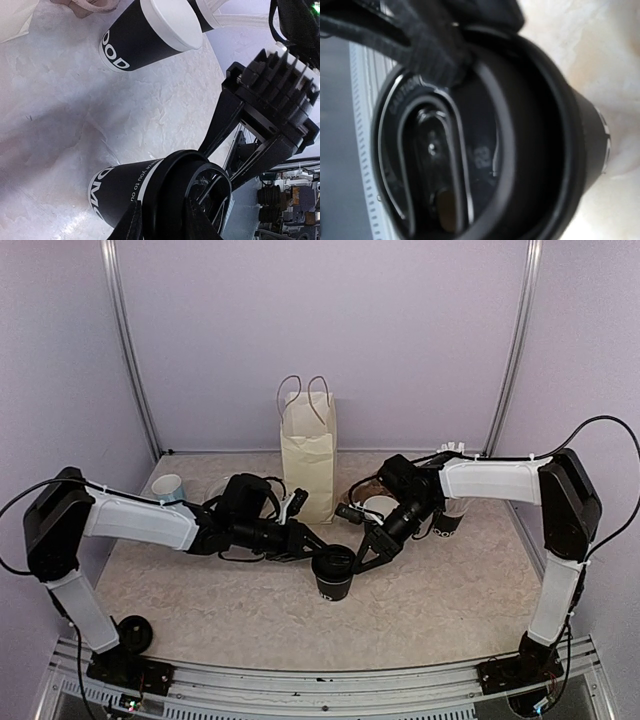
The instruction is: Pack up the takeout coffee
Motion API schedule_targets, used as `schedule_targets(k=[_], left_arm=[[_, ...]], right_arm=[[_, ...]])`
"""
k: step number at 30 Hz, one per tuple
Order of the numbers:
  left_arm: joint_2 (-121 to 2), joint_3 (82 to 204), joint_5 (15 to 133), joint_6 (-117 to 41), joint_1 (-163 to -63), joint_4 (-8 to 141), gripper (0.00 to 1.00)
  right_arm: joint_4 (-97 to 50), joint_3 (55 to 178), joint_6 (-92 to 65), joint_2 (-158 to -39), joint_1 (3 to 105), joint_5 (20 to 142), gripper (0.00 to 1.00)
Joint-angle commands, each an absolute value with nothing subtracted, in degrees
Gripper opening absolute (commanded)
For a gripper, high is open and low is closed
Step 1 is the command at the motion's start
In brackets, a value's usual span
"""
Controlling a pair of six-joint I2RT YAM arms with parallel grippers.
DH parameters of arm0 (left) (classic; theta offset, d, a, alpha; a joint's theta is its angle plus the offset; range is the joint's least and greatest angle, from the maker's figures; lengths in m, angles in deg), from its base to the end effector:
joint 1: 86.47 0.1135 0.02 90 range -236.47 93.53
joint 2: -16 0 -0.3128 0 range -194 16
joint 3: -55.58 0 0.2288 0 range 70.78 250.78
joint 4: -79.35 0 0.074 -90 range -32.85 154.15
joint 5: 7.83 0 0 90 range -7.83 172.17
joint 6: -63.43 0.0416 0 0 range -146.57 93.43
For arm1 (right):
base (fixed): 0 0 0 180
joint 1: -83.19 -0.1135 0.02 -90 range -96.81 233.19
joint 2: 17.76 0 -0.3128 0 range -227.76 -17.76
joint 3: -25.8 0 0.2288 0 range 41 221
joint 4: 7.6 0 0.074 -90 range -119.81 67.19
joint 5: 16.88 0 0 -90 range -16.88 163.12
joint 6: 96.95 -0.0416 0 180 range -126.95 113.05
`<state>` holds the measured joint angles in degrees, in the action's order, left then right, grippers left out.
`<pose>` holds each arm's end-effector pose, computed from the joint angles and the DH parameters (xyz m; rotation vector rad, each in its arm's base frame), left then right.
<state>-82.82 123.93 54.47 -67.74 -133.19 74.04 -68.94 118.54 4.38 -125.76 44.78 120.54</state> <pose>0.2294 -0.2718 0.2418 0.4283 2.4368 -1.3078 0.2639 0.2483 0.2514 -1.3264 2.5133 1.2898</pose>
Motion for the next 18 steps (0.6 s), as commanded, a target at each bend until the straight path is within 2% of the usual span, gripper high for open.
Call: schedule_targets(k=[1,4,11,18], left_arm=[[-89.64,123.33,61.69,-62.48,-135.93,54.63,0.29],[-89.3,129.15,62.65,-61.0,-135.99,51.87,0.38],[-89.14,139.06,65.17,-59.96,-136.78,47.9,0.46],[-85.64,138.99,66.57,-61.65,-136.98,49.04,0.52]], right_arm=[[-65.09,119.11,9.47,-128.51,43.27,106.28,0.34],[-66.11,120.63,11.02,-125.43,43.22,110.48,0.39],[-67.98,119.11,13.0,-121.12,43.22,111.69,0.55],[-68.32,117.16,13.01,-119.74,43.23,111.75,0.59]])
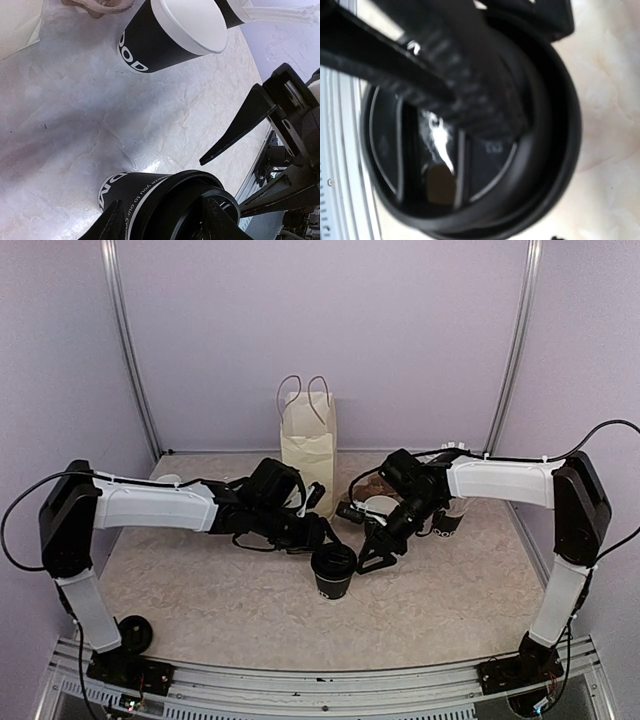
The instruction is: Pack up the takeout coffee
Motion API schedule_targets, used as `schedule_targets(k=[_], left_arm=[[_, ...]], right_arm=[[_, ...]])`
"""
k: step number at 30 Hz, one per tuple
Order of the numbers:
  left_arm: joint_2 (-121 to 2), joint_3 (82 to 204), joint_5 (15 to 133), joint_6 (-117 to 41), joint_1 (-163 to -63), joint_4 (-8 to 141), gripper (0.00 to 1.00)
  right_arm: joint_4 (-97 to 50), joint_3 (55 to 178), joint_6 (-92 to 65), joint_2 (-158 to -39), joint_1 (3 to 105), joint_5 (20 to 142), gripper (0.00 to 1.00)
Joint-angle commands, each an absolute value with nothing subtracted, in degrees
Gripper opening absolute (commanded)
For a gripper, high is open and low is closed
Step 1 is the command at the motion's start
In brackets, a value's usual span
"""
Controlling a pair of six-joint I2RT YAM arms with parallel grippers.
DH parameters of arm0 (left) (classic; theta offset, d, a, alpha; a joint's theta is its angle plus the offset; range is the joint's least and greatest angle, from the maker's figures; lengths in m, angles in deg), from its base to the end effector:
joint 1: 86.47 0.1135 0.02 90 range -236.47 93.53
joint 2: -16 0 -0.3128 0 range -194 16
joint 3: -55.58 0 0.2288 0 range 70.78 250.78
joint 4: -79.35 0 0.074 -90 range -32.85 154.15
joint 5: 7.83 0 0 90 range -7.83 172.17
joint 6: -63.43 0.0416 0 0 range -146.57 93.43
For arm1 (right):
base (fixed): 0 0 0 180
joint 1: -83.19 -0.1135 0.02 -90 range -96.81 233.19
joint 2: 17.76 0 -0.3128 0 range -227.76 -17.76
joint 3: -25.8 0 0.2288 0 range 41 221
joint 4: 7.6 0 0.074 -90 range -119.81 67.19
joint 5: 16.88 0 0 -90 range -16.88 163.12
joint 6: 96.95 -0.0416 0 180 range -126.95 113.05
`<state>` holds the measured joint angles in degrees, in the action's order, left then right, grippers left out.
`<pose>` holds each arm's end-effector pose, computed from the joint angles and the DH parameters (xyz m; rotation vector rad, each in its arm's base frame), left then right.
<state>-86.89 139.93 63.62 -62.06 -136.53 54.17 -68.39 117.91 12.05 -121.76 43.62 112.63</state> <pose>0.2394 -0.3065 0.2673 0.5016 2.5155 -1.0494 0.2538 0.2441 0.2686 -1.4942 2.3531 1.0592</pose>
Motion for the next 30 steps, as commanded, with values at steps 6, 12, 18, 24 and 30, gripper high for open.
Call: schedule_targets(k=[6,12,18,24,30], left_arm=[[-79.97,137.5,70.13,-64.12,-136.65,48.39,0.75],[-71.79,127.62,67.55,-70.65,-135.74,54.87,0.7],[-69.3,118.07,60.39,-79.33,-134.37,67.22,0.53],[-72.91,119.43,58.7,-79.73,-134.39,68.79,0.48],[-74.88,119.82,57.85,-79.85,-133.53,69.77,0.46]], right_arm=[[-70.25,117.65,13.95,-117.81,44.51,110.59,0.64],[-70.46,116.66,12.91,-116.65,47.31,114.72,0.61],[-68.94,119.03,11.92,-119.14,47.77,115.67,0.54],[-68.76,121.87,11.07,-122.51,47.86,116.91,0.5],[-68.9,122.14,11.37,-123.52,47.87,117.33,0.5]])
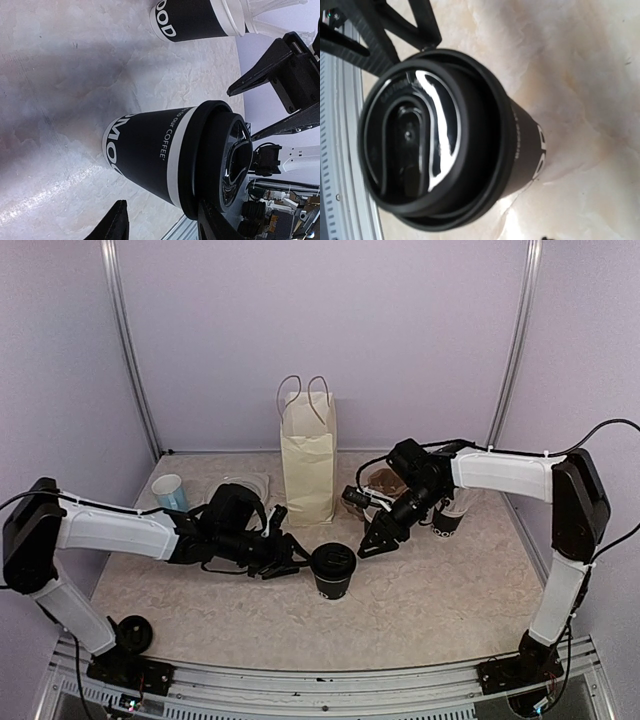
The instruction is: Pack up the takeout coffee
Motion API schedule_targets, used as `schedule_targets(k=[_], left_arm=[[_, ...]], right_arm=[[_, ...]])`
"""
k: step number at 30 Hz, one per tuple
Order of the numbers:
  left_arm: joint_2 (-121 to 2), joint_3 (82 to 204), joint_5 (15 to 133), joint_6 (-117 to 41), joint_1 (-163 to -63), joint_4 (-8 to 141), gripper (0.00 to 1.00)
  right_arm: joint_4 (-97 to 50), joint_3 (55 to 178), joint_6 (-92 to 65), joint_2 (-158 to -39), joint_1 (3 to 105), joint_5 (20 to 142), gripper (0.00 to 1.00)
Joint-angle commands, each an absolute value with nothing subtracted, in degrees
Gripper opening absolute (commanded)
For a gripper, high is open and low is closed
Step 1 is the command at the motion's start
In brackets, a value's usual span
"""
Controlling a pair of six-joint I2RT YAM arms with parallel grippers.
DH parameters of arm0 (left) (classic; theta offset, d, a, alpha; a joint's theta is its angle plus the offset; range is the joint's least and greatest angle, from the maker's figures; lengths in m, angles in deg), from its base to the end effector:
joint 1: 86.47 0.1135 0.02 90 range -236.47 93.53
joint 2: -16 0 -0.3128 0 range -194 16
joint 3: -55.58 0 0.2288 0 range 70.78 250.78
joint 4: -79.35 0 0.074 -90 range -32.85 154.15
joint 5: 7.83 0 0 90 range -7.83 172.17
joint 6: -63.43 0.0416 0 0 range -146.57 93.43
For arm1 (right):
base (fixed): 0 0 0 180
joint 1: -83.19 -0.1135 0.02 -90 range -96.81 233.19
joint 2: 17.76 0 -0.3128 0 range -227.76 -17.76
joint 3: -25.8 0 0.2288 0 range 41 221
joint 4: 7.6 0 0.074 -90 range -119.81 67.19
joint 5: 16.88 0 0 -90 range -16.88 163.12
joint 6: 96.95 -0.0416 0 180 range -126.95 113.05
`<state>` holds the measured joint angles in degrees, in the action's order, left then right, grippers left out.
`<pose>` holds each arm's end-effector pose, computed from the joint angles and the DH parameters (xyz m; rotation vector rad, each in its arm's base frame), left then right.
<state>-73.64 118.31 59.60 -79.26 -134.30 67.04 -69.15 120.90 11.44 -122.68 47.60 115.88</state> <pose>0.1957 -0.2398 0.2517 0.1342 2.5779 -1.2658 0.2758 0.2321 0.2777 -1.3921 2.3479 1.1212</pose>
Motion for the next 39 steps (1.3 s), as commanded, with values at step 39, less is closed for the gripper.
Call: schedule_targets(k=[39], left_arm=[[-89.0,123.44,60.96,-76.67,-132.52,44.48,0.43]], right_arm=[[-67.18,117.46,5.7,-130.22,46.55,104.9,0.44]])
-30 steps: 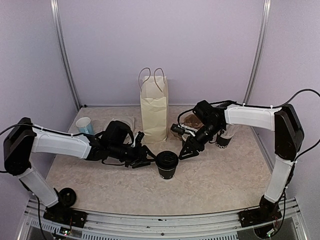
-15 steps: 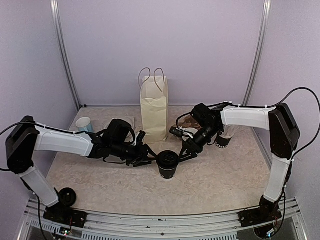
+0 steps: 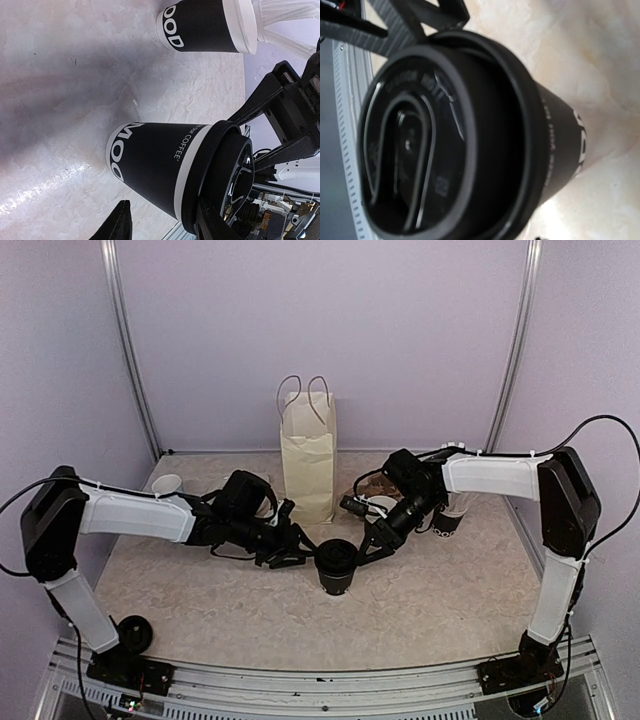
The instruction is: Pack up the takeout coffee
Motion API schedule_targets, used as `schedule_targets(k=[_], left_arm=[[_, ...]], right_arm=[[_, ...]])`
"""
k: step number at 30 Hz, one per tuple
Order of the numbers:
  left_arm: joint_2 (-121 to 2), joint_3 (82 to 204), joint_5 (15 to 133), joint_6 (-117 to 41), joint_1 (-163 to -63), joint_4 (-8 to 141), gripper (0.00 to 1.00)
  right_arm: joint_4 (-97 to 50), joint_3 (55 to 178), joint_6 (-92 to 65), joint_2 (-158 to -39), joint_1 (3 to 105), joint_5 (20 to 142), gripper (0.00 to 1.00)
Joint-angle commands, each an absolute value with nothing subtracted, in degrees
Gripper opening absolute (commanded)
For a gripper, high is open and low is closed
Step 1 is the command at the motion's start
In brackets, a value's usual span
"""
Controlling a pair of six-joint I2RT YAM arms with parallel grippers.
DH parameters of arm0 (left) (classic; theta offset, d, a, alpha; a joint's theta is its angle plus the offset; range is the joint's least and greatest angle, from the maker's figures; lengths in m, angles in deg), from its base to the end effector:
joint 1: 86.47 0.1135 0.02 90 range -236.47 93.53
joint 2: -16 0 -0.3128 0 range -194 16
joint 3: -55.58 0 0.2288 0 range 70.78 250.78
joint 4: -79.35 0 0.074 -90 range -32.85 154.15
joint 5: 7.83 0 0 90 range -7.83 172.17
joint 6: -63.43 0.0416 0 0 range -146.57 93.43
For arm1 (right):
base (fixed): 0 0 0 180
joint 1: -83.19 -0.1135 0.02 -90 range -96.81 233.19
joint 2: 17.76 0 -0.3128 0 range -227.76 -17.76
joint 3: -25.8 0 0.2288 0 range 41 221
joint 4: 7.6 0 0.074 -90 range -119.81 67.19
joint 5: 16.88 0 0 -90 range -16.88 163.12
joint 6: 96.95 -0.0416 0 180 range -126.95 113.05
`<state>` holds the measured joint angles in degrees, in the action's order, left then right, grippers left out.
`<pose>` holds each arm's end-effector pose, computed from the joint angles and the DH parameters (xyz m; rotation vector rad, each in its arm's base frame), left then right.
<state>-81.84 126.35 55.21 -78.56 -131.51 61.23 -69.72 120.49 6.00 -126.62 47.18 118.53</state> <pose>0.2302 -0.2572 0.2404 0.1020 2.6937 -1.2545 0.2798 0.2400 0.2532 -1.2983 2.5090 1.2245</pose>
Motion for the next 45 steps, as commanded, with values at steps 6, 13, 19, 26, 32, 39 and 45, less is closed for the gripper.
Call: schedule_targets(k=[6,13,19,26,32,39,45], left_arm=[[-87.79,128.43,62.6,-73.4,-133.23,44.33,0.44],[-84.56,137.79,65.15,-72.1,-134.1,43.07,0.46],[-82.18,141.49,66.53,-72.31,-134.11,42.6,0.5],[-80.33,142.57,67.97,-71.45,-134.01,42.34,0.56],[-74.57,141.65,79.86,-69.3,-133.37,40.64,0.72],[-67.26,135.47,84.77,-70.87,-128.4,40.89,0.99],[-62.63,133.6,88.75,-69.43,-128.22,41.26,0.99]], right_arm=[[-67.97,121.23,8.29,-128.37,46.54,109.47,0.43],[-70.23,125.68,11.48,-123.72,46.54,111.19,0.44],[-71.41,123.99,14.16,-119.63,46.59,110.44,0.59],[-72.41,124.37,19.91,-116.96,46.37,109.08,0.67],[-76.13,131.32,33.73,-119.08,43.82,103.78,0.86],[-78.93,137.83,39.72,-124.4,39.67,100.39,0.92],[-79.04,137.43,40.64,-126.26,36.1,97.22,0.94]])
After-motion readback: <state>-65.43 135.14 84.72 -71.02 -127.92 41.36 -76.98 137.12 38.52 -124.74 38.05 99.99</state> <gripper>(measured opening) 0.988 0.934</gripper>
